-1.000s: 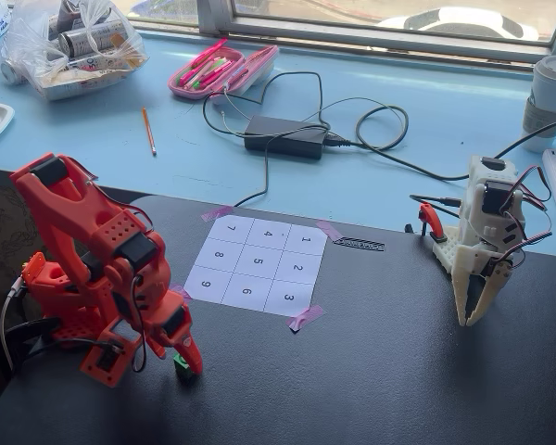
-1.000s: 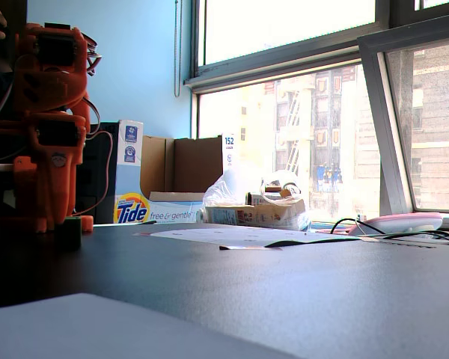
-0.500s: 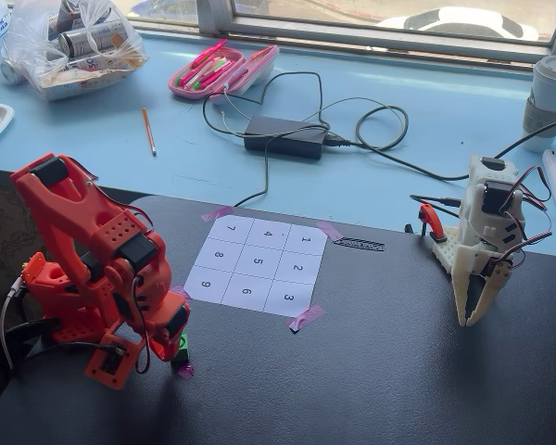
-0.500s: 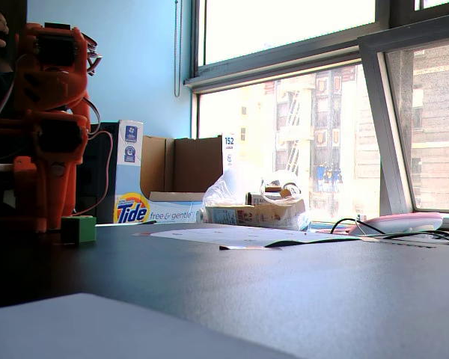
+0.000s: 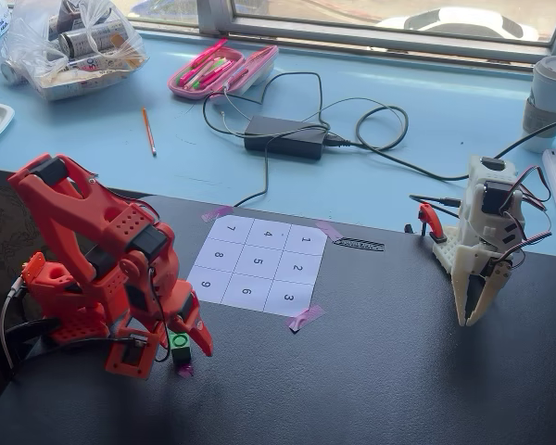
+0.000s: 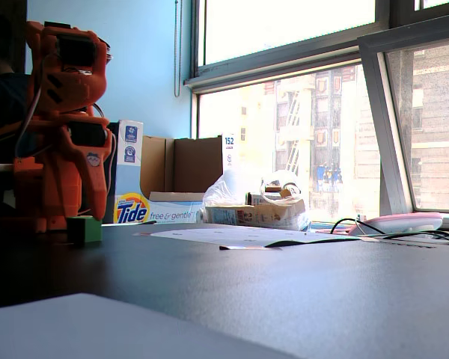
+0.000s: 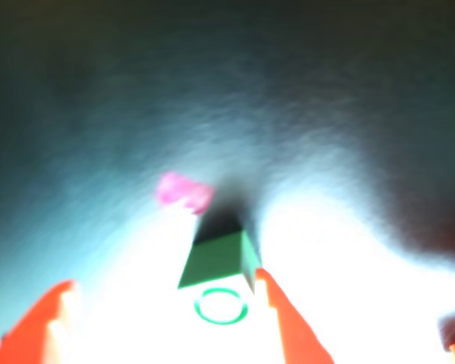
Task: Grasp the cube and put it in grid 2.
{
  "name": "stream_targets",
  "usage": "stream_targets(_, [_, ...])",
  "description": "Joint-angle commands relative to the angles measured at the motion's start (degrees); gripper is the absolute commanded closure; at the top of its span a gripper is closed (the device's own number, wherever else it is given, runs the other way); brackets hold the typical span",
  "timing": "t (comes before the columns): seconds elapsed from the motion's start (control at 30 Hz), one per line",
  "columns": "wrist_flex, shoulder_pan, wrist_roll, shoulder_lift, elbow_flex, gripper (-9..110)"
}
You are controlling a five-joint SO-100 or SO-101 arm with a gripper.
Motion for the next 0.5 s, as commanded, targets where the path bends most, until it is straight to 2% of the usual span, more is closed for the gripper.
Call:
stream_targets(0.0, [1.32,-2.29,-0.79,-0.26,-2.72,61])
stream_targets(0.03, [1.23,-2.55,-0.88,-0.53,-2.55,65])
stream_targets(0.13, [0.0,-2.81,-0.88,-0.79,-1.14,66])
stream_targets(0.23, [-1.23,-2.99,-2.02,-1.05,0.09,79])
stream_targets(0.37, [-1.14,-2.99,-2.55,-1.05,0.18,101])
stream_targets(0.47, [-1.85,-2.2,-2.2,-1.14,0.35,101])
